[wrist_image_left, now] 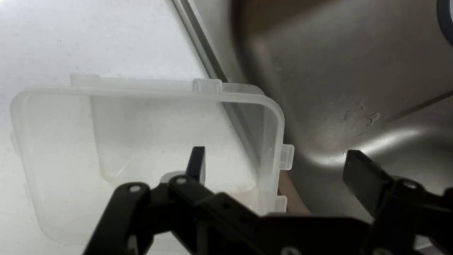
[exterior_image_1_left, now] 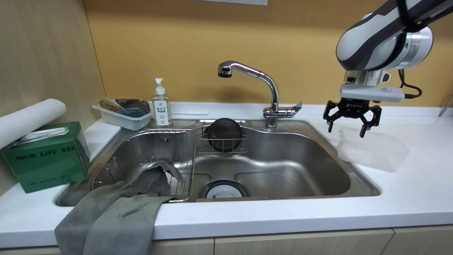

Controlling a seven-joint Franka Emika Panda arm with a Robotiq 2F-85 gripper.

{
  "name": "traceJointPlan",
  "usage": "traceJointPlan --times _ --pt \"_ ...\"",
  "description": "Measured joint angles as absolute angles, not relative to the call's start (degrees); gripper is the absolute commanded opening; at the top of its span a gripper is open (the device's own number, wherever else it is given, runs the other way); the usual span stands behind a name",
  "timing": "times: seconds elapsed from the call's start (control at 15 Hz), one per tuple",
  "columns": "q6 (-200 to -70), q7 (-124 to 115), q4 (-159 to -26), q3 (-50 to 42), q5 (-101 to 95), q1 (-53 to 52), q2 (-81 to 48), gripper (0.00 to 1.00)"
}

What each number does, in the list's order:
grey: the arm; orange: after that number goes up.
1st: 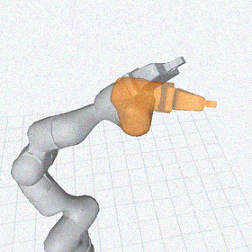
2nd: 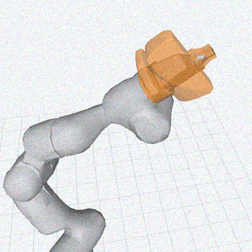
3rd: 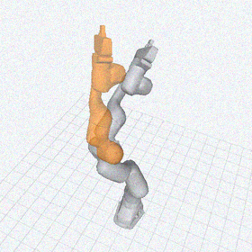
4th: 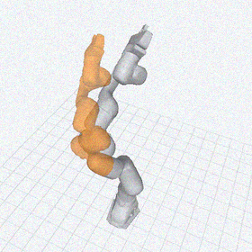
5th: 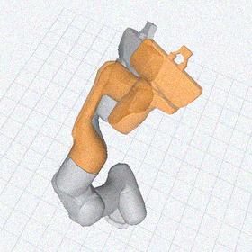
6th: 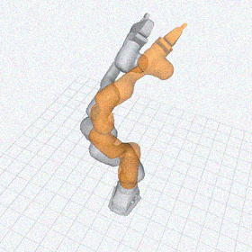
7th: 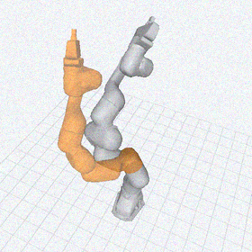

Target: Put the clear bowl in the sink.

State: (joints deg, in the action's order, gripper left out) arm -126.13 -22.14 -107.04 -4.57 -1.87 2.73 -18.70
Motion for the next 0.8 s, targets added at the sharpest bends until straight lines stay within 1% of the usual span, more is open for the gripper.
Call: traceJointPlan --times 0.07,0.33,0.47,0.67,0.73,0.8 --pt "-126.3 -22.0 -106.5 -4.7 -1.6 2.7 -19.2 0.74" --pt "-126.3 -21.4 -105.1 -5.1 -0.7 2.8 -20.4 0.45" --pt "-126.3 -21.3 -104.9 -5.2 -0.2 2.9 -20.7 0.32" --pt "-126.4 -21.1 -104.8 -5.5 0.1 3.0 -20.8 0.11" --pt "-126.4 -21.1 -104.8 -5.6 0.2 3.0 -20.8 0.05" --pt "-126.4 -21.0 -104.8 -5.7 0.2 3.1 -20.8 0.01"
